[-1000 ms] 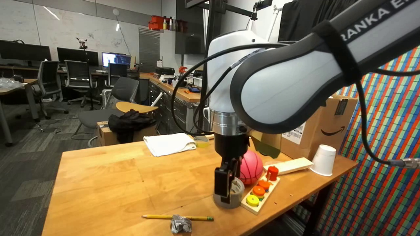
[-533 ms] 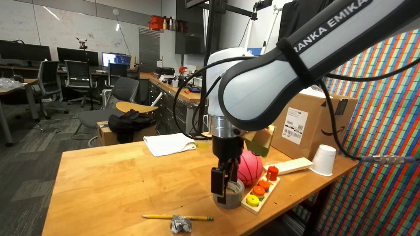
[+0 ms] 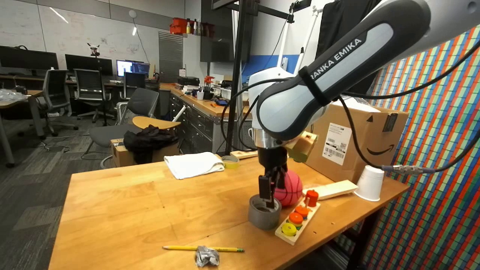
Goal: Move the bowl to the right
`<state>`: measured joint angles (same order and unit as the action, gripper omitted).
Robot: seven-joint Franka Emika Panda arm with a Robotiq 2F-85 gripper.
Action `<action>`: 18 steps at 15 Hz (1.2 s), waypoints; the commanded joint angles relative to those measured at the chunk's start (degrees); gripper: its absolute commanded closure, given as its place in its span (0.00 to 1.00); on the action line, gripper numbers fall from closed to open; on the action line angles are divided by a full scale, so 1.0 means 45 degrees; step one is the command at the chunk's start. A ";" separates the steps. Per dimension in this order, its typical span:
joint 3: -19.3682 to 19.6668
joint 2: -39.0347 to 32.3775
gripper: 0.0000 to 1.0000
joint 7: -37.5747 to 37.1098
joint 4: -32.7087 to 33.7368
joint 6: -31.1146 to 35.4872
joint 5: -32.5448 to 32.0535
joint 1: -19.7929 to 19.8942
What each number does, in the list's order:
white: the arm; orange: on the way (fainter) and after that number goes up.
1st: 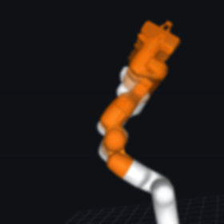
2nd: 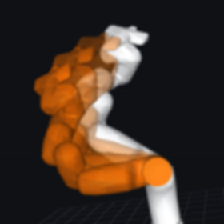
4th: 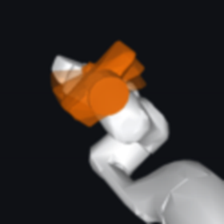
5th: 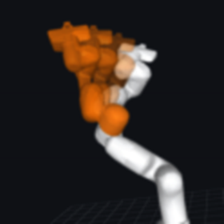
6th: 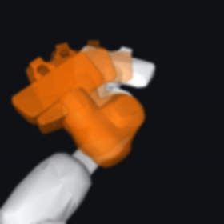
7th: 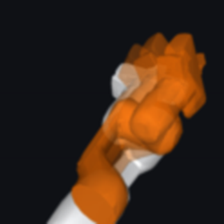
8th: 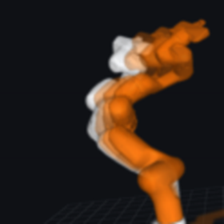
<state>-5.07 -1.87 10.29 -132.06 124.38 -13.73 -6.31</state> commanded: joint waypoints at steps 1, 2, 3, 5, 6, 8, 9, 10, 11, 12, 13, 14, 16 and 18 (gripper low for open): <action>0.0368 0.0996 0.00 -0.0168 0.1254 -0.0883 -0.2281 0.0426; 0.0368 0.1598 0.00 -0.0064 0.1338 -0.1099 -0.2796 0.0478; 0.0353 0.2047 0.00 -0.0065 0.1479 -0.1163 -0.3322 0.0534; 0.0169 0.3140 0.00 -0.0254 0.1193 -0.0985 -0.4334 0.0558; 0.0067 0.3593 0.00 -0.0424 0.0900 -0.0589 -0.4776 0.0547; -0.0151 0.4328 0.00 -0.0349 0.0337 -0.0403 -0.4677 0.0347; -0.0297 0.4640 0.00 -0.0424 0.0017 -0.0356 -0.4548 0.0237; -0.0503 0.4921 0.00 -0.0512 -0.0402 -0.0299 -0.4457 0.0067; -0.0669 0.5147 0.00 -0.0542 -0.0696 -0.0305 -0.4382 -0.0080; -0.0855 0.5332 0.00 -0.0600 -0.1039 -0.0324 -0.4276 -0.0281; -0.1041 0.5433 0.00 -0.0725 -0.1306 -0.0339 -0.4236 -0.0451; -0.1216 0.5528 0.00 -0.0773 -0.1533 -0.0390 -0.4174 -0.0646; -0.1547 0.5617 0.00 -0.0949 -0.1855 -0.0515 -0.4176 -0.0947; -0.1752 0.5652 0.00 -0.0994 -0.2020 -0.0615 -0.4072 -0.1213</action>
<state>-11.95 21.30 6.17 -139.19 121.37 -33.04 -10.43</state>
